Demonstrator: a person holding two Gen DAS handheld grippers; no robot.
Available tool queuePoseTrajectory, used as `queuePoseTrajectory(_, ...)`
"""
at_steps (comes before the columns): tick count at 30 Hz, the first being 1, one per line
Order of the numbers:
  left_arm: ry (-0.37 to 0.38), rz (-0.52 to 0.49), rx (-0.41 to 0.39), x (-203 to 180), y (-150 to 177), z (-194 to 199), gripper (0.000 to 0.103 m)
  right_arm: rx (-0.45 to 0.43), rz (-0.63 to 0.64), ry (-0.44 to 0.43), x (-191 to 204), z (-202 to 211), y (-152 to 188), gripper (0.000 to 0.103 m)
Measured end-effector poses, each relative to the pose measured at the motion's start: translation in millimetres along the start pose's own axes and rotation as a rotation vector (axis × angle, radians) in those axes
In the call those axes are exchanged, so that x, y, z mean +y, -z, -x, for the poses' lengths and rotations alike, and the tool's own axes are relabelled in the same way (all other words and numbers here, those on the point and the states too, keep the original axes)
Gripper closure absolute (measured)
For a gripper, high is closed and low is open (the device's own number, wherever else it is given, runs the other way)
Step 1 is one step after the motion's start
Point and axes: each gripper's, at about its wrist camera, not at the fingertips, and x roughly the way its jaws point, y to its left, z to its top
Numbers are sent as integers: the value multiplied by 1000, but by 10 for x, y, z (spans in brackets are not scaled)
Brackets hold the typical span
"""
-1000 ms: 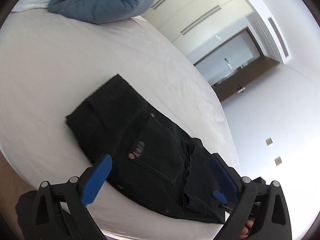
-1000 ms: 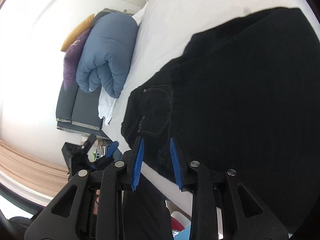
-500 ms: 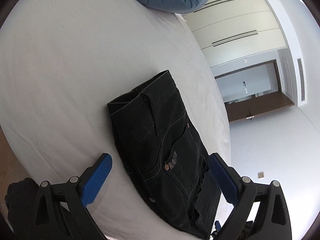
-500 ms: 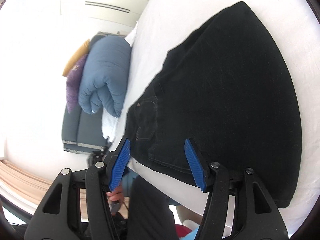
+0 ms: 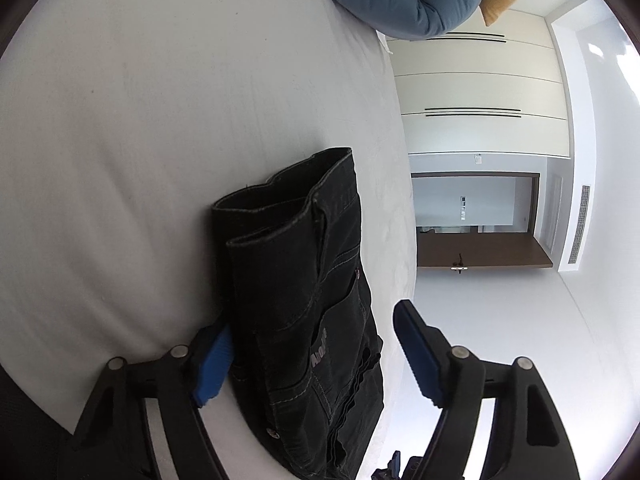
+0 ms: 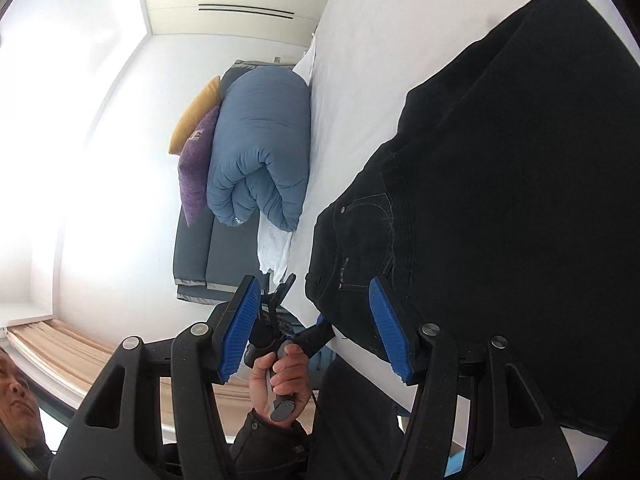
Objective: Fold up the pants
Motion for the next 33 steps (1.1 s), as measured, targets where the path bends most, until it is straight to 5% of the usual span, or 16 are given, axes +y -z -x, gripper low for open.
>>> queuePoseTrajectory(8,42,78,9,163,-34,-44,78,105,48,64,241,-584,-244,46)
queuePoseTrajectory(14,21,43,-9,78,0,-73,85,196,65,181,222,-1074,-533,47)
queuePoseTrajectory(18,-8,-37,-16,-147,22,-83,86,212,-31,362,-205,-1254,-705,50)
queuePoseTrajectory(29,-98,-435,-25,-1237,484,-196,88,128,8,338,-267,-1235,-700,53)
queuePoseTrajectory(33,-129,-616,-13,-1672,855,-269,88,102,-70,288,-217,-1092,-757,41)
